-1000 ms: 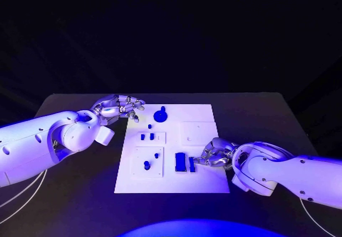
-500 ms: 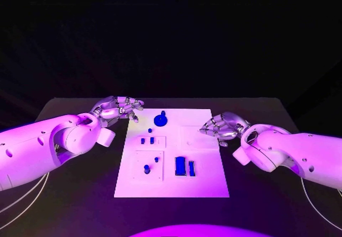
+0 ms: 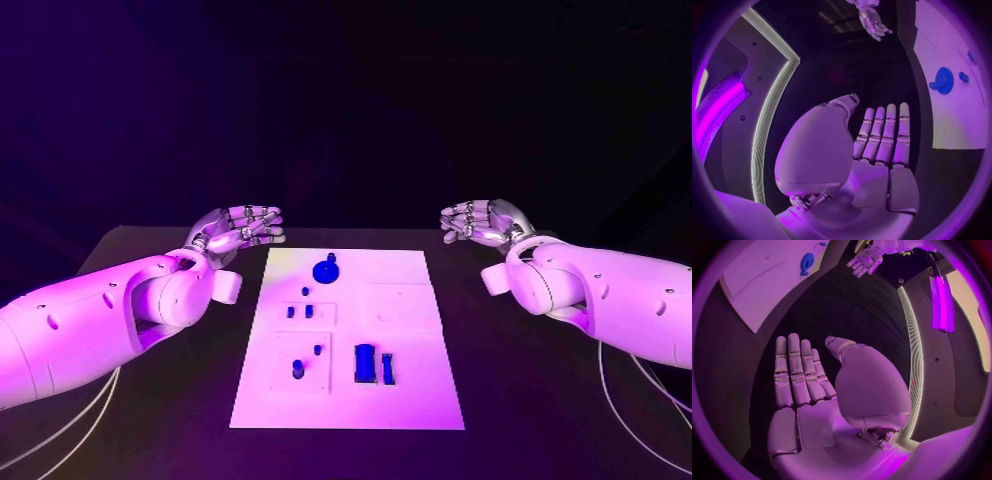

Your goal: Assemble the parts on the task board

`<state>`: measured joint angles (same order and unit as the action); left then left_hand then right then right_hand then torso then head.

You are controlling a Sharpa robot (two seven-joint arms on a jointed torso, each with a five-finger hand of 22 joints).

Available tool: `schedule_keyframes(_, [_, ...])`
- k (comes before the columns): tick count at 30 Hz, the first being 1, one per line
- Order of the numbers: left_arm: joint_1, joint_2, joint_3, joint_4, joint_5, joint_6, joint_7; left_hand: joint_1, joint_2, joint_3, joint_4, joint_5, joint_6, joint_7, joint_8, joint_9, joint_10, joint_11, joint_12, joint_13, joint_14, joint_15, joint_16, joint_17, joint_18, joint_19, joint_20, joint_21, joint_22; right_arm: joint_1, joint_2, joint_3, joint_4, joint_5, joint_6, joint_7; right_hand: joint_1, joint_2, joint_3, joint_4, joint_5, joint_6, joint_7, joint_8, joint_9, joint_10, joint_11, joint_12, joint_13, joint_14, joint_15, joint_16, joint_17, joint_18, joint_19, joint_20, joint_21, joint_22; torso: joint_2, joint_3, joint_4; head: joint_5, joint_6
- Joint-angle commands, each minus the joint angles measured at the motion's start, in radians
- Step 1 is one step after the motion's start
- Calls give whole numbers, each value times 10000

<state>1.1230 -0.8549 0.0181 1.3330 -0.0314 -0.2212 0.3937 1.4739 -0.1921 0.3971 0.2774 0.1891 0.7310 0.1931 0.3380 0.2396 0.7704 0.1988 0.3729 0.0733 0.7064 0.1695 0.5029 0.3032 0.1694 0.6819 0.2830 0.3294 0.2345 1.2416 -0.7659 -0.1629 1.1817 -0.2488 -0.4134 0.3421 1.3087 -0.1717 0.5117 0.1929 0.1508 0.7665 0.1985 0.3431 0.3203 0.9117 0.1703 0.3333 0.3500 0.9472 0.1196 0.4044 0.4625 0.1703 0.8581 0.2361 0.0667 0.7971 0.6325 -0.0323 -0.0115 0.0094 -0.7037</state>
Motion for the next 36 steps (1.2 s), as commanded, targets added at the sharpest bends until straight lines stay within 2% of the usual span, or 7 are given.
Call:
schedule_keyframes(1, [-28,211,9,-258,632,-673,997,80,37,-194,1,28,-214,-152,-240,-200,-67,110,-554,-108,-61,169,-938,-321,-54,-114,75,-790,-534,-12,156,11,-396,986,935,1163,-92,30,3,-149,-3,88,294,-296,-180,115,34,-469,-853,-53,133,-725,-409,126,-247,133,-57,-852,-103,46,35,32,184])
schedule_keyframes(2, [-35,265,9,-328,651,-687,1035,113,90,-326,-3,31,-296,-287,-391,-300,-106,93,-819,-107,-125,248,-1396,-463,-148,-184,80,-1173,-794,-13,195,13,-478,1038,1030,1193,-101,35,-15,-191,-4,78,305,-379,-221,65,50,-604,-1037,-106,178,-893,-510,128,-301,164,-62,-1059,-106,61,36,42,219])
schedule_keyframes(3, [-27,214,0,-250,167,-207,270,-4372,1921,-3971,-2774,-1891,-7310,-1931,-3380,-2396,-7704,-1988,-3729,-733,-7064,-1695,-5029,-3032,-1694,-6819,-2830,-3294,-2345,0,137,8,-393,333,219,341,-3932,1717,-5117,-1929,-1508,-7665,-1985,-3431,-3203,-9117,-1703,-3333,-3500,-9472,-1196,-4044,-4625,-1703,-8581,-2361,-667,-7971,-48,15,10,20,117])
schedule_keyframes(10, [-93,265,-17,-4,181,-703,363,-6442,1921,-3971,-2774,-1891,-7310,-1931,-3380,-2396,-7704,-1988,-3729,-733,-7064,-1695,-5029,-3032,-1694,-6819,-2830,-3294,-2345,-222,105,196,103,583,-220,508,-5841,1717,-5117,-1929,-1508,-7665,-1985,-3431,-3203,-9117,-1703,-3333,-3500,-9472,-1196,-4044,-4625,-1703,-8581,-2361,-667,-7971,-273,98,38,-11,365])
schedule_keyframes(11, [-113,280,-22,69,185,-851,391,-6747,1921,-3971,-2774,-1891,-7310,-1931,-3380,-2396,-7704,-1988,-3729,-733,-7064,-1695,-5029,-3032,-1694,-6819,-2830,-3294,-2345,-289,95,252,251,658,-351,558,-13087,1717,-5117,-1929,-1508,-7665,-1985,-3431,-3203,-9117,-1703,-3333,-3500,-9472,-1196,-4044,-4625,-1703,-8581,-2361,-667,-7971,-340,123,47,-20,439])
schedule_keyframes(14, [-203,348,-45,404,204,-1525,518,-14739,1921,-3971,-2774,-1891,-7310,-1931,-3380,-2396,-7704,-1988,-3729,-733,-7064,-1695,-5029,-3032,-1694,-6819,-2830,-3294,-2345,-591,51,508,926,998,-948,785,-13087,1717,-5117,-1929,-1508,-7665,-1985,-3431,-3203,-9117,-1703,-3333,-3500,-9472,-1196,-4044,-4625,-1703,-8581,-2361,-667,-7971,-614,224,81,-57,741])
schedule_keyframes(36, [-730,749,-181,2370,314,-5488,1263,-14739,1921,-3971,-2774,-1891,-7310,-1931,-3380,-2396,-7704,-1988,-3729,-733,-7064,-1695,-5029,-3032,-1694,-6819,-2830,-3294,-2345,-1916,-141,1629,3883,2488,-3566,1779,-13087,1717,-5117,-1929,-1508,-7665,-1985,-3431,-3203,-9117,-1703,-3333,-3500,-9472,-1196,-4044,-4625,-1703,-8581,-2361,-667,-7971,-883,323,115,-94,1037])
